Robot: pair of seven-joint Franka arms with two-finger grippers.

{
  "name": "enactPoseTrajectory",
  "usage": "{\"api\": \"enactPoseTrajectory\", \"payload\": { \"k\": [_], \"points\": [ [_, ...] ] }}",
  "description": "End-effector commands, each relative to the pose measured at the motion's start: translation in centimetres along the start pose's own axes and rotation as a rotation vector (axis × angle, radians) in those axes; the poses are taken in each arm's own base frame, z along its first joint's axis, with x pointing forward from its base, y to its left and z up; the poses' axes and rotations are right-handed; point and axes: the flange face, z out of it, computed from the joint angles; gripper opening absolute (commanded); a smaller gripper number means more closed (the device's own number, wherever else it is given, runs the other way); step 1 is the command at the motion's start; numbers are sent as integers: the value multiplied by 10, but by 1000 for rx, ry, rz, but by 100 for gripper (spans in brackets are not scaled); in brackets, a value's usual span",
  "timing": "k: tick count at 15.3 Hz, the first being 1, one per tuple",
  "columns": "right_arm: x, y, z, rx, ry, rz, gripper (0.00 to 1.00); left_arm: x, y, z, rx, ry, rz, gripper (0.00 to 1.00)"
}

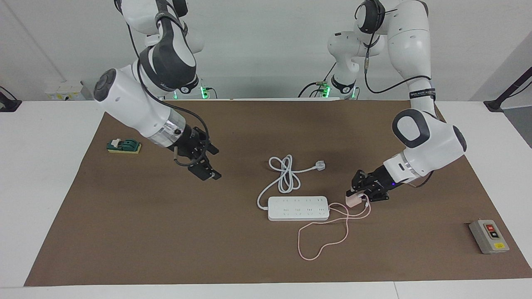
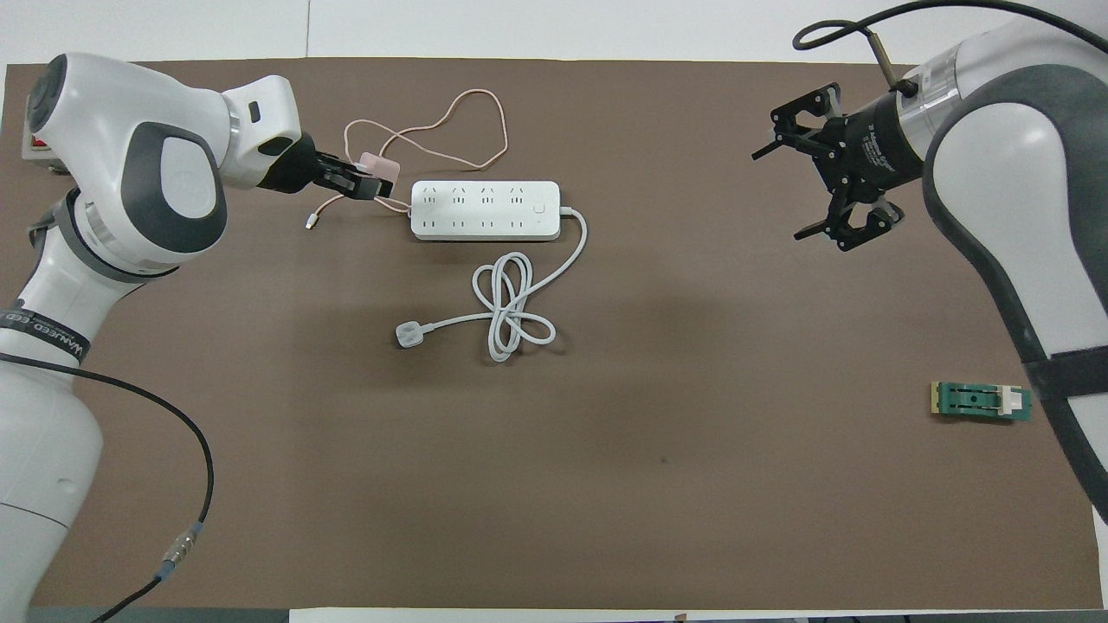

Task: Plug charger into power strip
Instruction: 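Open the right gripper and withdraw it while the left gripper holds charger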

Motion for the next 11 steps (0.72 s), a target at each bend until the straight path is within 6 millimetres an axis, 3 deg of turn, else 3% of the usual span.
{"api": "enactPoseTrajectory", "payload": {
  "k": [1,4,6,11],
  "points": [
    [0,17,-15,-83,58,-246,100,20,22,8,144,-93,168,0],
    [0,30,-32,-148,99,-436,100,24,42,23,252,-191,398,0],
    [2,45,-53,-200,126,-579,100,20,44,34,296,-216,449,0],
    [-20,94,-108,-295,193,-948,100,12,47,50,371,-233,527,0]
  ]
}}
